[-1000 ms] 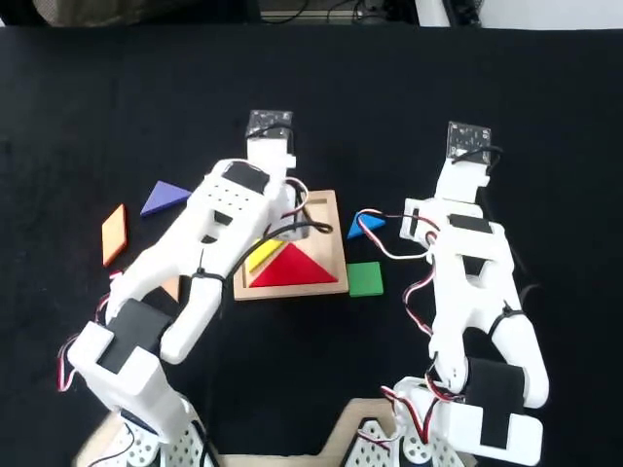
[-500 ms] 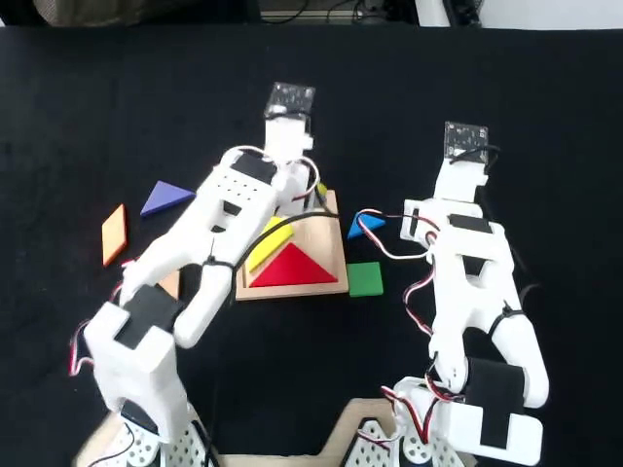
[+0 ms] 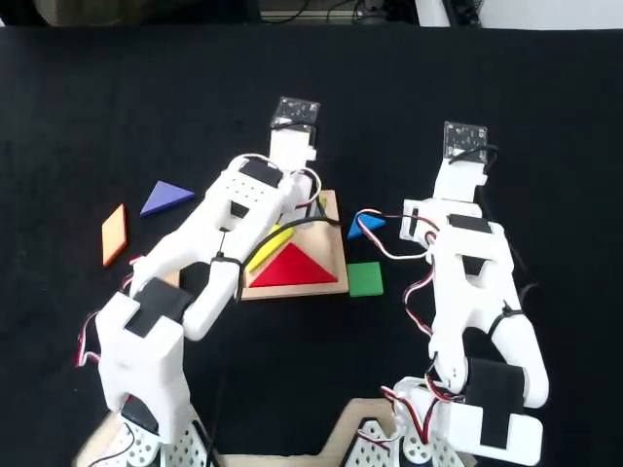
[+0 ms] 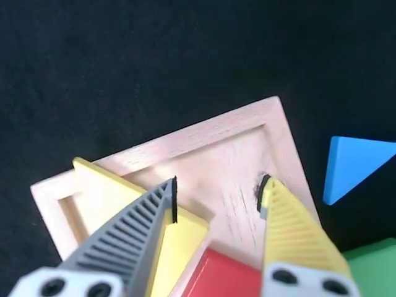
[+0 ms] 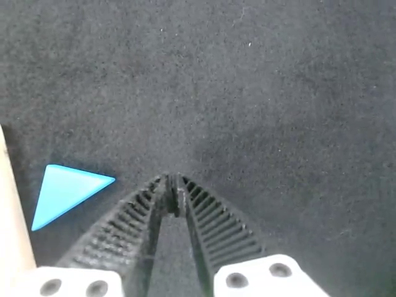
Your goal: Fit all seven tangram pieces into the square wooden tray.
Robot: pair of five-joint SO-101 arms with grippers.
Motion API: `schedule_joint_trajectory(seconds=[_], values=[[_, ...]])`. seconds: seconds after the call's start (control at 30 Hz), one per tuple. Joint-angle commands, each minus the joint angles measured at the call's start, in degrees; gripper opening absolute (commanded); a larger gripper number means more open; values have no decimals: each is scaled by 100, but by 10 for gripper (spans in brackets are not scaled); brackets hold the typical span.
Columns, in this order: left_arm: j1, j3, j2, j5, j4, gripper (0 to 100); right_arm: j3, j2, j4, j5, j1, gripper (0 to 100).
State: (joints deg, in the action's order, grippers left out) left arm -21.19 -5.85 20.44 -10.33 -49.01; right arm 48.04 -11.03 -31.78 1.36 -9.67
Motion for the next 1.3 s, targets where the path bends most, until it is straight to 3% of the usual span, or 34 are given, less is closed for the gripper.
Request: schedule_joint_trajectory(seconds=[0.0, 0.2, 0.57, 1.17, 1.27], values=[[75, 119, -26, 62, 44, 227, -119, -4, 79, 44, 88, 11], [119, -101, -35, 123, -9, 227, -119, -4, 79, 44, 88, 11], [268, -119, -97, 316, -1064, 227, -119, -4, 79, 44, 88, 11], [-48, -268, -378, 325, -862, 227, -119, -4, 79, 44, 79, 11], [-127, -295, -369, 738, -905, 227, -119, -4, 79, 44, 79, 11]])
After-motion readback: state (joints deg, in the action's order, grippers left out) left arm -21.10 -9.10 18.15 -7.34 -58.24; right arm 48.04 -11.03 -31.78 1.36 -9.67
